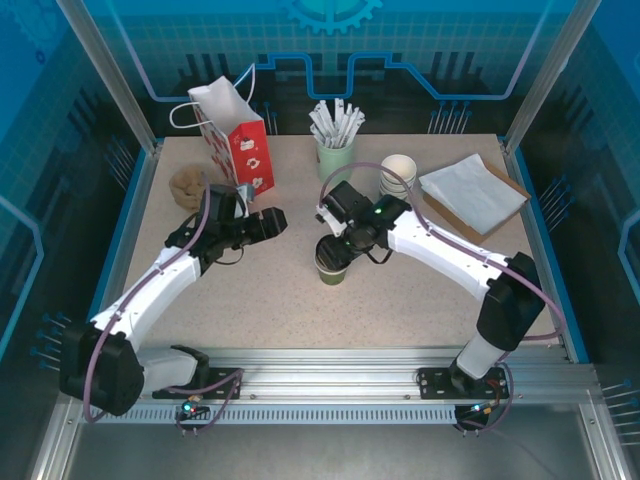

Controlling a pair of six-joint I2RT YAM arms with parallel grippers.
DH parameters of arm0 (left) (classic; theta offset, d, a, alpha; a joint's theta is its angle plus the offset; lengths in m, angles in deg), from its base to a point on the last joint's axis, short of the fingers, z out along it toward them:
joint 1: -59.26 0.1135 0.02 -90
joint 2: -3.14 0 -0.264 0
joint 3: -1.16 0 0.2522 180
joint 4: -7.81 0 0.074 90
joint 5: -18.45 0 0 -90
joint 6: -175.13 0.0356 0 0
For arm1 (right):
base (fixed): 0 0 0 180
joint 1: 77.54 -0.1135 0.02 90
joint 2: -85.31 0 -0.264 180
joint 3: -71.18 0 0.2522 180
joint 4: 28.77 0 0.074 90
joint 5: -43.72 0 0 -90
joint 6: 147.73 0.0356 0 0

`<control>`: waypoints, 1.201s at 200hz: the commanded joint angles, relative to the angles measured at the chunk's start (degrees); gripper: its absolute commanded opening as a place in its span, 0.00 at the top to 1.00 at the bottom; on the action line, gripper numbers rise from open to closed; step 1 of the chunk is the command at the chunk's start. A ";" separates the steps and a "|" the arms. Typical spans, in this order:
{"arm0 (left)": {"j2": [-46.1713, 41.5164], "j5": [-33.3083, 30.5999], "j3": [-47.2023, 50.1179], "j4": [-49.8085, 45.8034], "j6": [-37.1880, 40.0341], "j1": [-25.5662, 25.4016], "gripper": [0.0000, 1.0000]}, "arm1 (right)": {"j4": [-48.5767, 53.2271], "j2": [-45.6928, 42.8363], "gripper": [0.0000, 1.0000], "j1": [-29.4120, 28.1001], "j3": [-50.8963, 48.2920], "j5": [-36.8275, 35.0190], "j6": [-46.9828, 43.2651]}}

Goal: Pack the takeout coffee

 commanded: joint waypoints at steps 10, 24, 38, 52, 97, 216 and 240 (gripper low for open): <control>-2.30 -1.80 1.55 -1.19 1.97 0.30 0.21 | 4.46 3.06 0.44 -1.41 3.82 -2.80 -1.44; -2.34 -1.65 1.78 -1.10 1.89 0.30 0.21 | 4.98 4.17 0.44 -1.71 4.64 -2.92 -1.58; -2.34 -1.46 1.88 -0.94 1.89 0.30 0.21 | 5.66 5.18 0.44 -1.91 5.43 -3.03 -1.76; -2.34 -1.36 2.08 -0.92 1.81 0.30 0.21 | 6.21 5.99 0.44 -2.00 5.98 -3.12 -1.77; -2.42 -0.45 3.00 0.17 0.87 0.30 0.21 | 6.80 7.51 0.44 -2.20 6.86 -3.37 -1.97; -2.91 -0.22 4.35 0.31 0.88 0.30 0.20 | 9.99 11.46 0.45 -2.58 8.78 -4.24 -2.29; -3.18 -0.57 4.92 0.05 0.84 0.30 0.20 | 11.12 12.83 0.46 -2.86 9.19 -4.22 -2.43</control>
